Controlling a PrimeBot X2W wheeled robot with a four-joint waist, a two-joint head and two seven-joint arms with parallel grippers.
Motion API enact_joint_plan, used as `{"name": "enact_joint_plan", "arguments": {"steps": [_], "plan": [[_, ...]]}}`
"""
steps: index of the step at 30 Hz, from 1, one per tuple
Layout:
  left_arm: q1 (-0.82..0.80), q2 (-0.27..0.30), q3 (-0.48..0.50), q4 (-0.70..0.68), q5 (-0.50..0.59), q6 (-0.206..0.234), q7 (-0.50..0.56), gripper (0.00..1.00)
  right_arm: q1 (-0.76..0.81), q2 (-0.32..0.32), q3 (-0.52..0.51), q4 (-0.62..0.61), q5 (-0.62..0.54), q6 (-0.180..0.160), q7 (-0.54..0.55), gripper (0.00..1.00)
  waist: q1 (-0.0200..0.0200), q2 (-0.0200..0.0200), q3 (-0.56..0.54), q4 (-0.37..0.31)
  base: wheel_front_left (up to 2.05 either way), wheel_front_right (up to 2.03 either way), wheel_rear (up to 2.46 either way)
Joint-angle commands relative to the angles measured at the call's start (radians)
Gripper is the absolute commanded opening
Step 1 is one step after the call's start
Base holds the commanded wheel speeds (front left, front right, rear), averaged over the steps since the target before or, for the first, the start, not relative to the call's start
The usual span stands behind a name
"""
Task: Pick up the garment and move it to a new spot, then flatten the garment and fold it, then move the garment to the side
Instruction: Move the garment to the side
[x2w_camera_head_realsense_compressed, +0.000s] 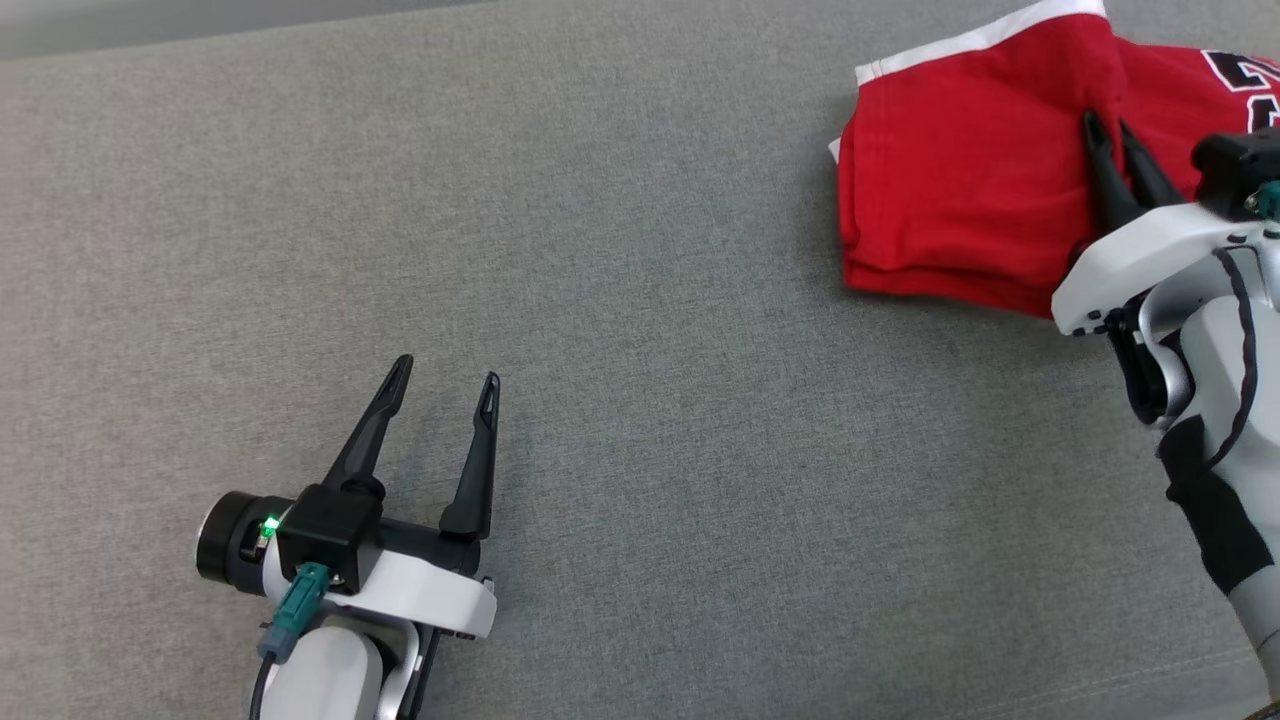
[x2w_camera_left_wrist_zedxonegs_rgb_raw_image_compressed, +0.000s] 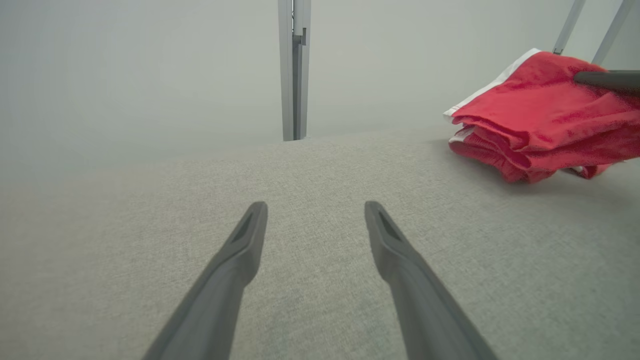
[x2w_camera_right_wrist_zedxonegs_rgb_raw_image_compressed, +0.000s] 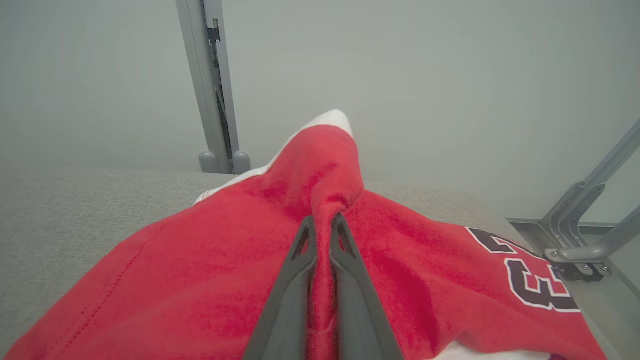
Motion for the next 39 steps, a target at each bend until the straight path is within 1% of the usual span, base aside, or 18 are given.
{"name": "enact_joint_plan", "arguments": {"steps": [1,4,5,9,13,21,24,28,31,35,36,37,39], "plan": [[-0.028,0.009,0.001,-0.001,0.008,-0.008,-0.003,1.00,-0.030,-0.014,-0.003,-0.001,-0.017,0.000,-0.005,0.00,0.0000,0.0000,0.034,-0.021,0.00,0.00,0.00],[-0.044,0.022,-0.002,-0.005,0.017,-0.012,-0.003,1.00,-0.061,-0.041,0.002,0.000,-0.050,0.000,-0.005,0.00,0.0000,0.0000,0.067,-0.026,0.00,0.00,0.00],[-0.044,0.022,-0.002,-0.005,0.017,-0.012,-0.003,1.00,-0.061,-0.041,0.002,0.000,-0.050,0.000,-0.005,0.00,0.0000,0.0000,0.067,-0.026,0.00,0.00,0.00],[-0.070,0.035,-0.008,-0.010,0.028,-0.018,-0.001,1.00,-0.109,-0.086,0.009,0.006,-0.082,0.000,-0.005,0.00,0.0000,0.0000,0.106,-0.024,0.00,0.00,0.00],[-0.086,0.045,-0.016,-0.016,0.032,-0.021,0.003,1.00,-0.141,-0.145,0.010,0.012,-0.113,0.000,-0.005,0.00,0.0000,0.0000,0.132,-0.012,0.00,0.00,0.00],[-0.108,0.060,-0.016,-0.019,0.029,-0.018,0.008,1.00,-0.166,-0.260,0.019,0.024,-0.136,0.000,-0.005,0.00,0.0000,0.0000,0.159,0.010,0.00,0.00,0.00],[-0.118,0.066,-0.023,-0.025,0.033,-0.016,0.012,1.00,-0.177,-0.296,0.050,0.052,-0.187,0.000,-0.005,0.00,0.0000,0.0000,0.172,0.017,0.00,0.00,0.00],[-0.122,0.061,-0.041,-0.027,0.036,-0.023,0.018,1.00,-0.198,-0.328,0.084,0.094,-0.273,0.000,-0.003,0.00,0.0000,0.0000,0.183,0.030,0.00,0.00,0.00],[-0.128,0.060,-0.050,-0.028,0.034,-0.026,0.020,1.00,-0.209,-0.342,0.088,0.127,-0.343,0.000,-0.003,0.00,0.0000,0.0000,0.191,0.042,0.00,0.00,0.00],[-0.134,0.062,-0.055,-0.027,0.028,-0.028,0.020,1.00,-0.224,-0.347,0.053,0.148,-0.428,0.000,-0.003,0.00,0.0000,0.0000,0.198,0.053,0.00,0.00,0.00],[-0.136,0.062,-0.056,-0.026,0.026,-0.027,0.020,1.00,-0.222,-0.348,0.037,0.149,-0.451,0.000,-0.003,0.44,0.0000,0.0000,0.199,0.055,0.00,0.00,0.00],[-0.137,0.062,-0.057,-0.025,0.025,-0.027,0.020,1.00,-0.221,-0.350,0.018,0.146,-0.474,0.000,-0.003,1.00,0.0000,0.0000,0.200,0.057,0.00,0.00,0.00],[-0.137,0.060,-0.059,-0.022,0.021,-0.024,0.019,1.00,-0.214,-0.350,-0.041,0.139,-0.518,0.000,-0.003,1.00,0.0000,0.0000,0.199,0.061,0.00,0.00,0.00]]}}
